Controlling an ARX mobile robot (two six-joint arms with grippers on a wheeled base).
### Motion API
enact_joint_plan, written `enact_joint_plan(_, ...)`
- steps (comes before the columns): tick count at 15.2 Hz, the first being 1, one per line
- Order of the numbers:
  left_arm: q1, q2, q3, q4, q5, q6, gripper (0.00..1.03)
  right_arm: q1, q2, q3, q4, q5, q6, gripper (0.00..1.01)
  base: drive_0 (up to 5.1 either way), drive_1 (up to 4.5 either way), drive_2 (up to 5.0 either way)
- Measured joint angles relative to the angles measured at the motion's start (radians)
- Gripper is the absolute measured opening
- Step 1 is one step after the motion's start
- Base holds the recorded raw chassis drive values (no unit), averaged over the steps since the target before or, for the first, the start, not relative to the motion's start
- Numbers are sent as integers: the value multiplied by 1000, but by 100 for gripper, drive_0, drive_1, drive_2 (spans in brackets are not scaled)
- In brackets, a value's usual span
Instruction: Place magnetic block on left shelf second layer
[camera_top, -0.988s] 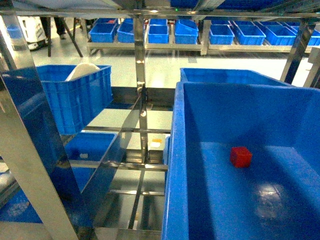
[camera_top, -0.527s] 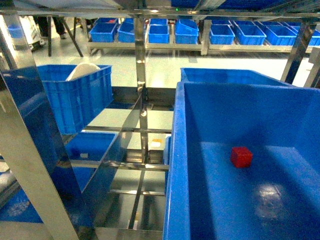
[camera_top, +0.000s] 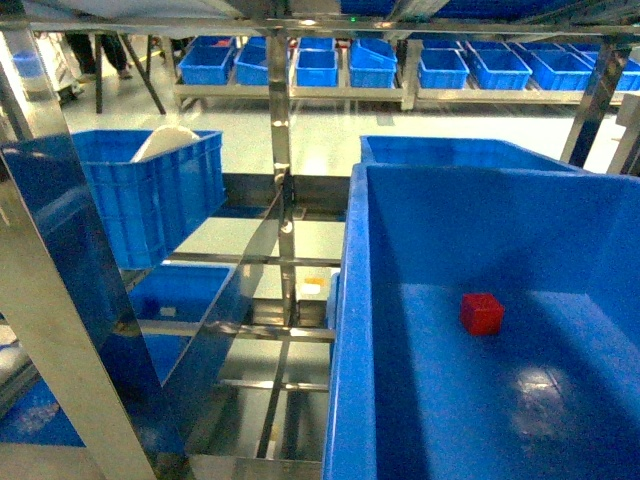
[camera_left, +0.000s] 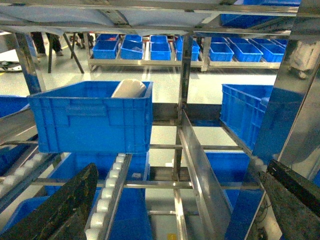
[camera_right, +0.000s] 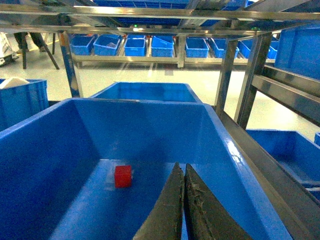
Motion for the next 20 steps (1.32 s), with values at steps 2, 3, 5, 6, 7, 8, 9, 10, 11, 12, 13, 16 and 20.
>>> enact_joint_plan(2,0,0,0,0,0,0,98,0,-11,-3,-9,0,0,2,0,0,0)
enact_joint_plan(3,0,0,0,0,0,0,98,0,-19,-5,-13,0,0,2,0,0,0)
enact_joint_plan(5,0,0,0,0,0,0,98,0,-56,-14,-39,0,0,2,0,0,0)
enact_joint_plan(6,0,0,0,0,0,0,98,0,-68,-34,-6,0,0,2,0,0,0)
enact_joint_plan(7,0,0,0,0,0,0,98,0,-134,-40,-71,0,1,2,0,0,0)
enact_joint_plan(8,0,0,0,0,0,0,98,0,-192,-40,-133,0,1,2,0,0,0)
enact_joint_plan(9,0,0,0,0,0,0,98,0,-208,-40,-150,0,1,2,0,0,0)
enact_joint_plan(10,0,0,0,0,0,0,98,0,-225,-40,-166,0,1,2,0,0,0)
enact_joint_plan(11,0,0,0,0,0,0,98,0,-246,-39,-197,0,1,2,0,0,0)
enact_joint_plan(12,0,0,0,0,-1,0,98,0,-354,-39,-350,-1,0,2,0,0,0)
enact_joint_plan(13,0,0,0,0,0,0,98,0,-399,-38,-331,-2,0,2,0,0,0)
enact_joint_plan(16,0,0,0,0,-1,0,98,0,-400,-39,-350,0,-1,14,0,0,0)
enact_joint_plan(20,0,0,0,0,0,0,98,0,-400,-39,-351,0,-1,63,0,0,0)
